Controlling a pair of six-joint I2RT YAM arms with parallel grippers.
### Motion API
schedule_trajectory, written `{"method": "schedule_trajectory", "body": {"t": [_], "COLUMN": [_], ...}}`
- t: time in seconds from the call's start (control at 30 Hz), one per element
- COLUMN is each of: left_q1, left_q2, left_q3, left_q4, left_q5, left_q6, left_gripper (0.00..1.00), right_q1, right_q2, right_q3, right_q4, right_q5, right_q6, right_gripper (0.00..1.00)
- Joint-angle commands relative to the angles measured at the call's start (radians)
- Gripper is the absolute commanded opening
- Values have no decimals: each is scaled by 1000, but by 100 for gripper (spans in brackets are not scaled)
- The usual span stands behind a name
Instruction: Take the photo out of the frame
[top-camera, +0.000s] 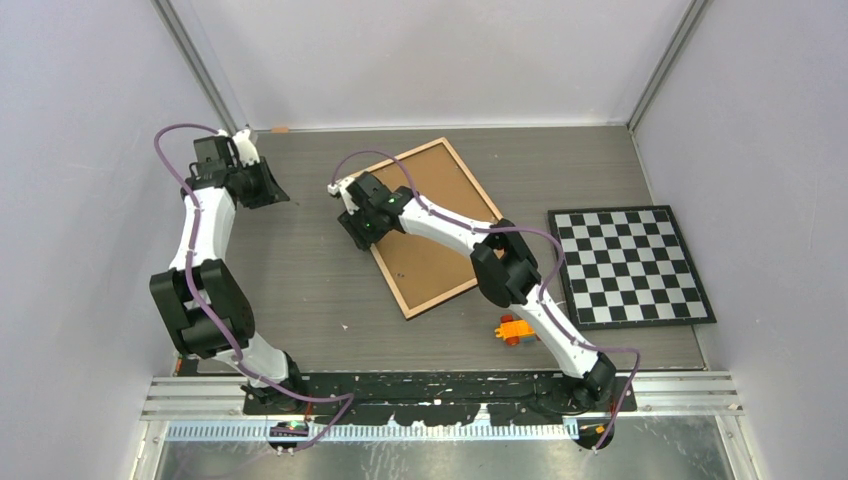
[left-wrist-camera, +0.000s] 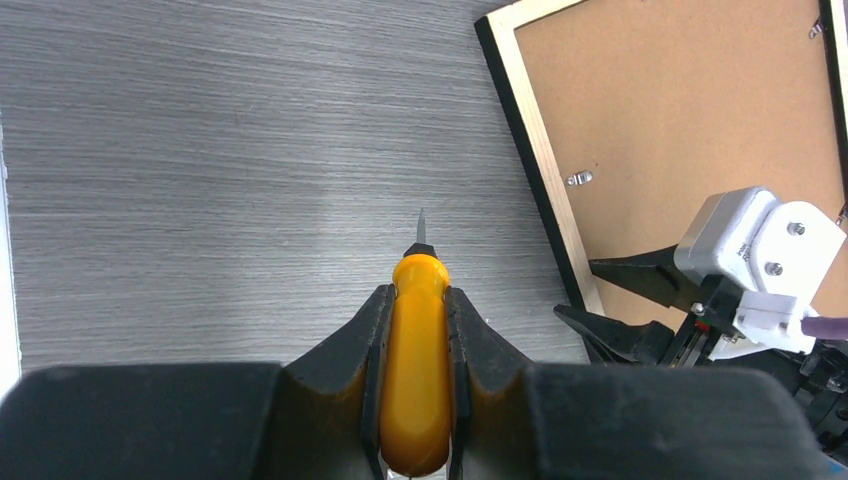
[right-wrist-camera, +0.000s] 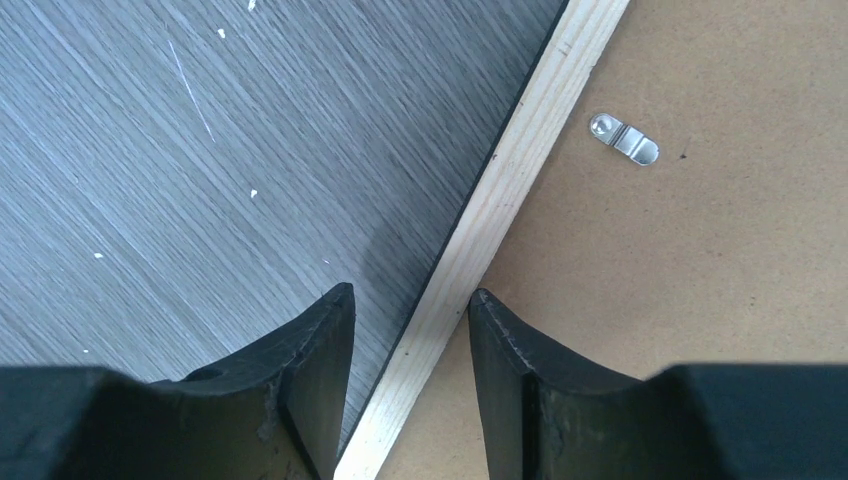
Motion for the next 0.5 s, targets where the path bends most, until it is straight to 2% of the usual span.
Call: {"method": "schedule_trajectory", "body": {"t": [0.0, 0.2, 0.37, 0.47], "left_q1": [11, 14, 14, 13], "left_q2": [-52, -34, -12, 5], "left_q3": [-1, 11, 27, 46], "left_q4": [49, 59, 66, 63], "left_q5": [36, 51, 64, 74], "left_q6": [8, 0, -9, -19], "left_gripper": [0, 0, 0, 0], "right_q1": [22, 45, 59, 60], "right_q2": [5, -13, -45, -53], "right_q3": [-66, -168, -237, -218], "right_q4": [0, -56, -89, -97], "right_q5": [-77, -150, -143, -107], "right_q6": [-102, -279, -483, -600], "right_gripper": [48, 33, 15, 3]}}
